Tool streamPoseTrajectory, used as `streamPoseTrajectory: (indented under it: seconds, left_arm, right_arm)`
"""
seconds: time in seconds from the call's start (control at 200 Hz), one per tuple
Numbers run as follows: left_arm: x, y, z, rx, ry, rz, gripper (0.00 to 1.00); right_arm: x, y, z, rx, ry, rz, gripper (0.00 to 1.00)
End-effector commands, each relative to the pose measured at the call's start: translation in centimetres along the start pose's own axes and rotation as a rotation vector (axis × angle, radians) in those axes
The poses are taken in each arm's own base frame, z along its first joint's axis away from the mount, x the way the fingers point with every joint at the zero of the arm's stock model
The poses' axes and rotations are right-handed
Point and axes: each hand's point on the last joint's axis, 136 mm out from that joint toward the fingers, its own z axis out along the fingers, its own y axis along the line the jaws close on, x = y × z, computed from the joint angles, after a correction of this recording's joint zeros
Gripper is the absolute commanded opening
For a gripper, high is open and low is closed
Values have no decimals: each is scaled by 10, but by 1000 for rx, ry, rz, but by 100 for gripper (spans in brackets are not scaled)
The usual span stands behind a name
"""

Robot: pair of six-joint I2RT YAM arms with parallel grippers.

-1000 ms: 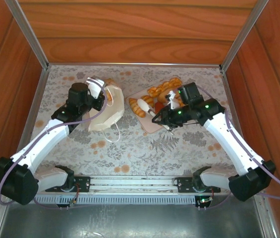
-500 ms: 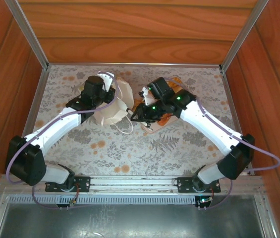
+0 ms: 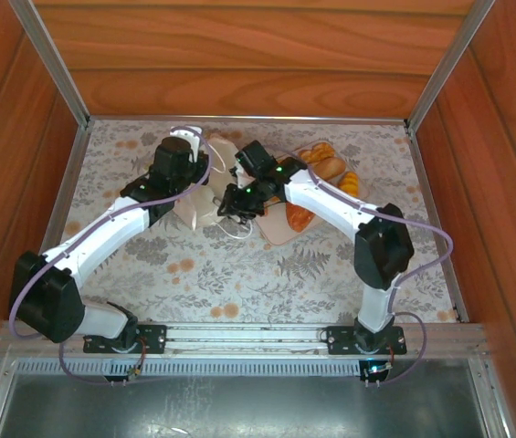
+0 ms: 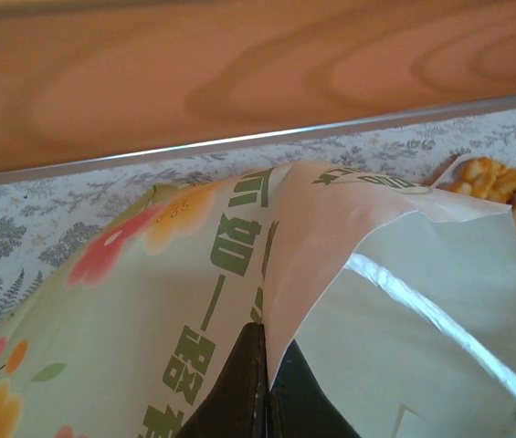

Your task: Take the fake bread out of the paper bag

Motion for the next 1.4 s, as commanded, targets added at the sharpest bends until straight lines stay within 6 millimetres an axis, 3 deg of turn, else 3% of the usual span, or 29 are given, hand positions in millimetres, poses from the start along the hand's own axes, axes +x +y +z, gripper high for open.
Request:
streamPoseTrajectory:
  seconds: [0.0,0.455,0.885,1.394]
  left_arm:
    - [-14,0,-7,-1,-56,-72,0]
    - [-8,-6,-14,46,-62,-105,0]
    - [-7,-13,-10,84,-50,-127,0]
    - [5,-28,-10,173,-6,-104,0]
  right_arm:
    - [-9,28,-2,-53,-31,-38,36]
    - [-40,21,33,-61,-95,51,41]
    - [-54,17,57,-91,-111,59,49]
    - [-76,10,57,-110,-173,60,55]
